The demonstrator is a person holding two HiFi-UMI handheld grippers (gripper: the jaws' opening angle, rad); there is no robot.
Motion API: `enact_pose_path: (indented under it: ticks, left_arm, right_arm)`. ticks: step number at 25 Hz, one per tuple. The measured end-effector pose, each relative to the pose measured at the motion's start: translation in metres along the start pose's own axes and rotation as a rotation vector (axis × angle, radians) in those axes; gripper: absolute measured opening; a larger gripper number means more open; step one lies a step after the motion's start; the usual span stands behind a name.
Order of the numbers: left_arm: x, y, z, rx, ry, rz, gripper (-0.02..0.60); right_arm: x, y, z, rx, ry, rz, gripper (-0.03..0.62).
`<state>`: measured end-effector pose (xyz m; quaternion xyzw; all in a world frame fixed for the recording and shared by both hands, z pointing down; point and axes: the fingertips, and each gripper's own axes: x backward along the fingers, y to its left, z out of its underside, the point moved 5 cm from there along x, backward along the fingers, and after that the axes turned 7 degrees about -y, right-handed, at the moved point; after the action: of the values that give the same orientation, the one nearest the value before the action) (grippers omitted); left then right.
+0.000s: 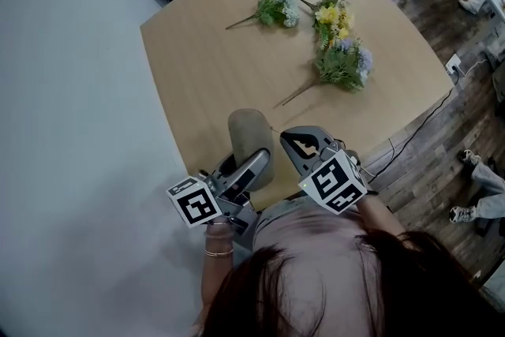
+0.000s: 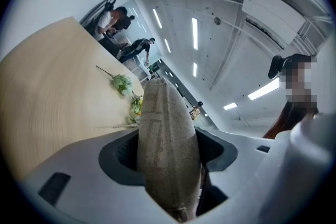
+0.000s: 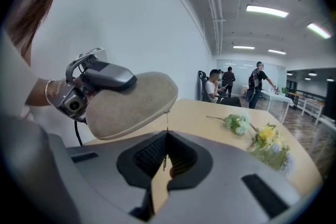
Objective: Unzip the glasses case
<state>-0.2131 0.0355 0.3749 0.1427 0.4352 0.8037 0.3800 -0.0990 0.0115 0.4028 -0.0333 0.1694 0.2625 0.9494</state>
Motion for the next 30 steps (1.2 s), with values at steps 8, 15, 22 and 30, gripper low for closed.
enact_pose_path:
  ticks: [8, 15, 22, 30]
  left_arm:
    - [-0.002, 0.006, -0.013, 0.042, -0.078, 0.022, 0.282]
    - [0.0, 0.014, -0.027, 0.059, -0.142, 0.015, 0.282]
    - [0.011, 0.018, -0.034, 0.084, -0.199, 0.006, 0.282]
    - [0.022, 0.024, -0.037, 0.124, -0.259, 0.007, 0.282]
  right_arm:
    - [-0.007, -0.002, -0.007, 0.009, -0.019, -0.002, 0.014]
    - [-0.018, -0.001, -0.011, 0.017, -0.024, -0.03, 0.014]
    - [-0.025, 0.009, -0.015, 0.026, -0.029, -0.076, 0.014]
    - [-0.033, 0.019, -0.015, 0.041, -0.037, -0.107, 0.014]
